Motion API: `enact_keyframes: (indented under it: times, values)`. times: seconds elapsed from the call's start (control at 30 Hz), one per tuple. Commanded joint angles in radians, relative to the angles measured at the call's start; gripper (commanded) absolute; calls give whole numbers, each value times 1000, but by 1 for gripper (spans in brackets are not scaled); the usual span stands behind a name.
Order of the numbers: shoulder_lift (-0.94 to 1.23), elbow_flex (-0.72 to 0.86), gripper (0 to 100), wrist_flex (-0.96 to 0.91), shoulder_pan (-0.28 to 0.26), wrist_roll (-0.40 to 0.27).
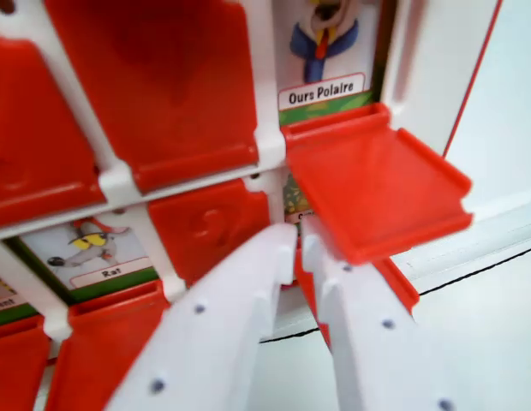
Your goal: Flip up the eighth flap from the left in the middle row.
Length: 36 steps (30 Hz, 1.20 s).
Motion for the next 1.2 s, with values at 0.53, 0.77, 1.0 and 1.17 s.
enact_keyframes:
  times: [0.53, 0.77, 1.0, 1.17]
  values:
    - [-57, -278, 0, -55, 15, -18]
    - [-104, -296, 0, -72, 3, -20]
    - [-109, -313, 0, -63, -9, 3]
    - [-80, -295, 0, -44, -15, 3]
